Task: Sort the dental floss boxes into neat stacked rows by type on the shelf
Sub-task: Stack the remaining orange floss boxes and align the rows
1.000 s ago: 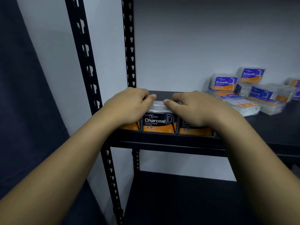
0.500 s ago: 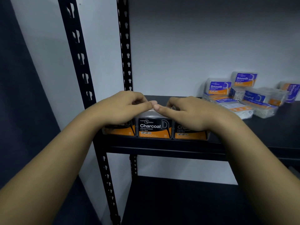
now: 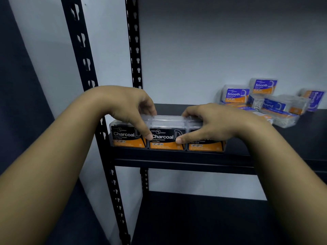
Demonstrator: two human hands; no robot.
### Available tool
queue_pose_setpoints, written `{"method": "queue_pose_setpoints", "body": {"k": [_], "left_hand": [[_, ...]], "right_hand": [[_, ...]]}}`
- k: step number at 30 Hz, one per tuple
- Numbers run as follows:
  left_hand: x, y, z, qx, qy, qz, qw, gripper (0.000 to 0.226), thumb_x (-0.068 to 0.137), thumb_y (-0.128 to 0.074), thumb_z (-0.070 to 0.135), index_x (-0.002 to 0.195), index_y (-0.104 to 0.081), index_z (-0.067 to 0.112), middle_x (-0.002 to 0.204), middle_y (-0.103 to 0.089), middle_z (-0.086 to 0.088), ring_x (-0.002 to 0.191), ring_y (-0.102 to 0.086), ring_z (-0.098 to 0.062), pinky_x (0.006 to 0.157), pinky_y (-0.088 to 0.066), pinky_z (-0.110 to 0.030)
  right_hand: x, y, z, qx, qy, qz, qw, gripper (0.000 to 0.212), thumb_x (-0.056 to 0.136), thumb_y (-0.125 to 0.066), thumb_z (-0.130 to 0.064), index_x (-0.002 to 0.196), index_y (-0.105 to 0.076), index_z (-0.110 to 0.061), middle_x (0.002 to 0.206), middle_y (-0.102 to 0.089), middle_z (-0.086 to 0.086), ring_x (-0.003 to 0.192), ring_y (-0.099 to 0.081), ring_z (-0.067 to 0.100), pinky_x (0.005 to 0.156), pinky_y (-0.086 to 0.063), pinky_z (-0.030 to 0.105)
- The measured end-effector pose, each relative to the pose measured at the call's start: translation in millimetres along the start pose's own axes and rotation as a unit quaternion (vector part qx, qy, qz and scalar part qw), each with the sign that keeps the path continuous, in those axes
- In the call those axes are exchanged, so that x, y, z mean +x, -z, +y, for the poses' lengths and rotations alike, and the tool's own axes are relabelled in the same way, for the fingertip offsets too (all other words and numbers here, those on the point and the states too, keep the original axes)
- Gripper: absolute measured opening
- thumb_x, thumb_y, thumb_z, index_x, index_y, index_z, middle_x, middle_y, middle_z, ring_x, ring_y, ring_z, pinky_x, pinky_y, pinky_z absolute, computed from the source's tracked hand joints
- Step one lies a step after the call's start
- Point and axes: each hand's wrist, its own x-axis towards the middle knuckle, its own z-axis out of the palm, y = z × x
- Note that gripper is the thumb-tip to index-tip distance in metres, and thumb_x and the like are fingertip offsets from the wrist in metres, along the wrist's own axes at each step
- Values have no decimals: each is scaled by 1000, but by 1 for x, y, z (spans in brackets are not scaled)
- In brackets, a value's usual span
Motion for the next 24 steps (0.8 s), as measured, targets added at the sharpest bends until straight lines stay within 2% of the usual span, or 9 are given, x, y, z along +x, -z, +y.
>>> {"method": "queue_pose_setpoints", "body": {"k": [4, 14, 24], "left_hand": [[1, 0, -2, -11, -10, 4, 1000, 71, 56, -91, 55, 120, -67, 36, 111, -69, 22, 108, -63, -2, 80, -46, -19], [2, 0, -5, -25, -21, -3, 999, 71, 50, -90, 59, 114, -69, 37, 108, -72, 17, 104, -67, -9, 94, -55, -35], [8, 1, -7, -42, -44, -19, 998, 73, 45, -95, 52, 112, -72, 37, 103, -75, 20, 99, -71, -7, 97, -56, -38]], "right_hand": [[2, -1, 0, 0, -1, 5, 1000, 87, 58, -67, -88, 129, -57, -38, 117, -65, -15, 102, -63, 8, 92, -56, 37], [3, 0, -4, -7, -10, 11, 1000, 78, 62, -73, -79, 125, -60, -35, 113, -66, -14, 101, -63, 9, 92, -55, 36], [3, -1, -4, 2, -14, 15, 1000, 76, 64, -74, -76, 127, -59, -36, 113, -65, -15, 97, -61, 4, 84, -53, 29]]}}
